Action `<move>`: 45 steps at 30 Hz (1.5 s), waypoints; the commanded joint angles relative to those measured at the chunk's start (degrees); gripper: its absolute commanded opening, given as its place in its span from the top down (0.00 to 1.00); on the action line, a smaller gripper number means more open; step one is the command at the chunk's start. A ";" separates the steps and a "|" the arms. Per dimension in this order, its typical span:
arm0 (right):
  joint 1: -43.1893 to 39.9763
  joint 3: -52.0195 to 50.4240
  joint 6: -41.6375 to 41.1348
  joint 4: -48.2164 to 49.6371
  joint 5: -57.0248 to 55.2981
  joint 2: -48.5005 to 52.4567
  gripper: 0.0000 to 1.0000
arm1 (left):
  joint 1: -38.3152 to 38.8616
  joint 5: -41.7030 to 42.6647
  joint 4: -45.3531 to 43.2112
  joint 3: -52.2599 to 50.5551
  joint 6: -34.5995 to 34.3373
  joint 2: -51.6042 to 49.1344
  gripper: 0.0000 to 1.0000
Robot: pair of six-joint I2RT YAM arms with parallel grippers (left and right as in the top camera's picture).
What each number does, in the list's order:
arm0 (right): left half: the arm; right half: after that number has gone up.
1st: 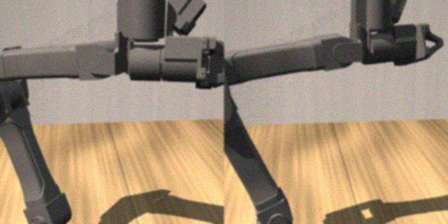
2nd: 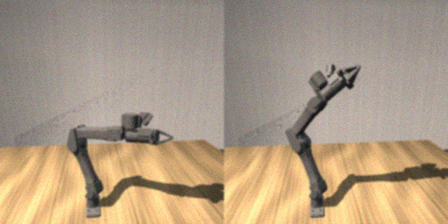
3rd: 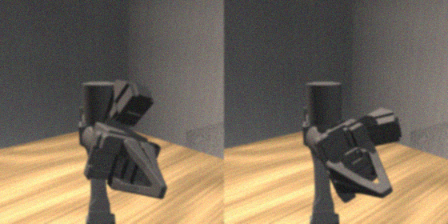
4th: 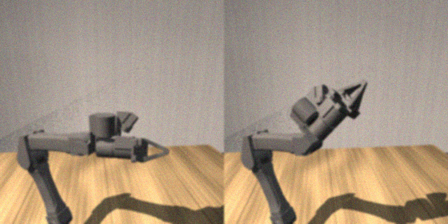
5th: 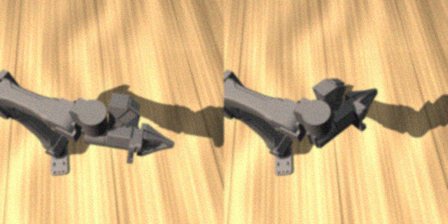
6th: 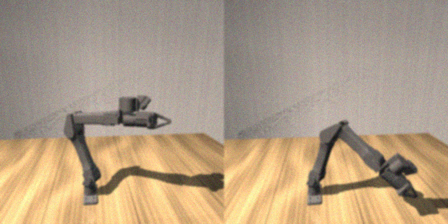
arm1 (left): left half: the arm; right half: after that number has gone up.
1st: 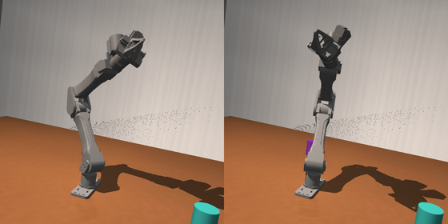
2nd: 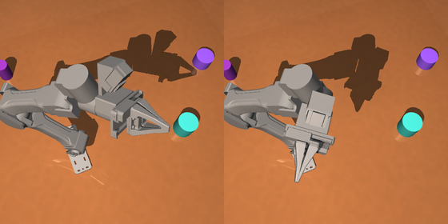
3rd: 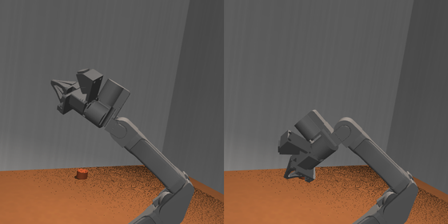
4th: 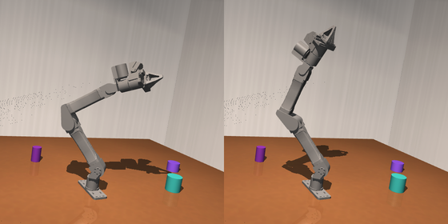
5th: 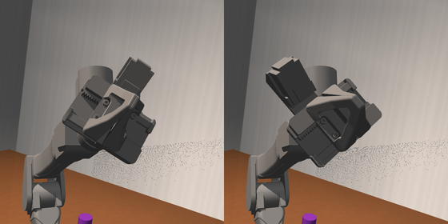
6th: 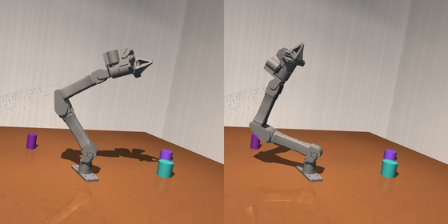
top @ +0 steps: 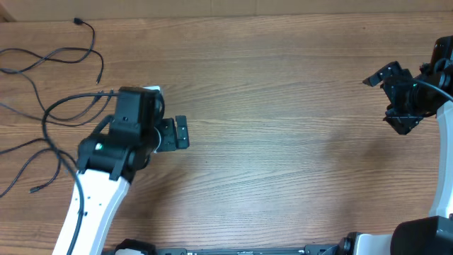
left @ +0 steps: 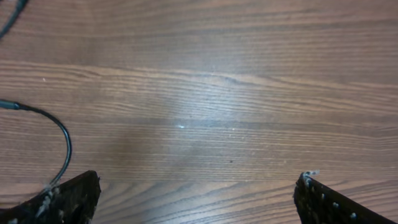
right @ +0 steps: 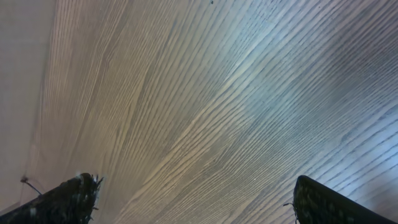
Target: Untangle cables
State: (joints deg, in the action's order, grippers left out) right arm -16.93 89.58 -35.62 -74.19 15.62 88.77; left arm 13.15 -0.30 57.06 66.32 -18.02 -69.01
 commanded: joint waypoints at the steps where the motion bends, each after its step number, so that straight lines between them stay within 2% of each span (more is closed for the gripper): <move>1: -0.09 0.85 0.02 0.20 -0.59 -0.57 0.00 | 0.11 -0.76 -0.09 0.92 -0.39 -3.10 0.00; 19: -0.09 0.81 0.02 0.17 -0.59 -0.39 0.00 | 0.11 -0.81 -0.15 0.92 -0.37 -20.87 0.00; 21: -0.09 0.81 0.02 0.20 -0.61 -0.39 0.00 | 0.11 -4.76 -6.36 0.83 -0.46 -22.47 0.00; 22: -0.09 0.81 0.02 0.17 -0.59 -0.39 0.00 | 0.11 -4.04 -10.97 0.83 -1.51 -23.41 0.01; 27: -0.09 0.81 0.02 0.17 -0.59 -0.39 0.00 | -0.31 2.14 -10.67 2.08 -1.66 -24.41 0.00; 30: -0.09 0.81 0.02 0.17 -0.59 -0.39 0.00 | -0.42 2.91 -10.23 2.86 -0.20 -21.97 0.01; 45: -0.09 0.81 0.02 0.17 -0.59 -0.39 0.00 | -0.35 4.35 -1.77 2.82 0.90 13.97 0.00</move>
State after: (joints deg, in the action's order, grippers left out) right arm -16.93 89.58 -35.64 -74.22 15.59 88.77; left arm 13.10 2.50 53.45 68.18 -17.98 -61.34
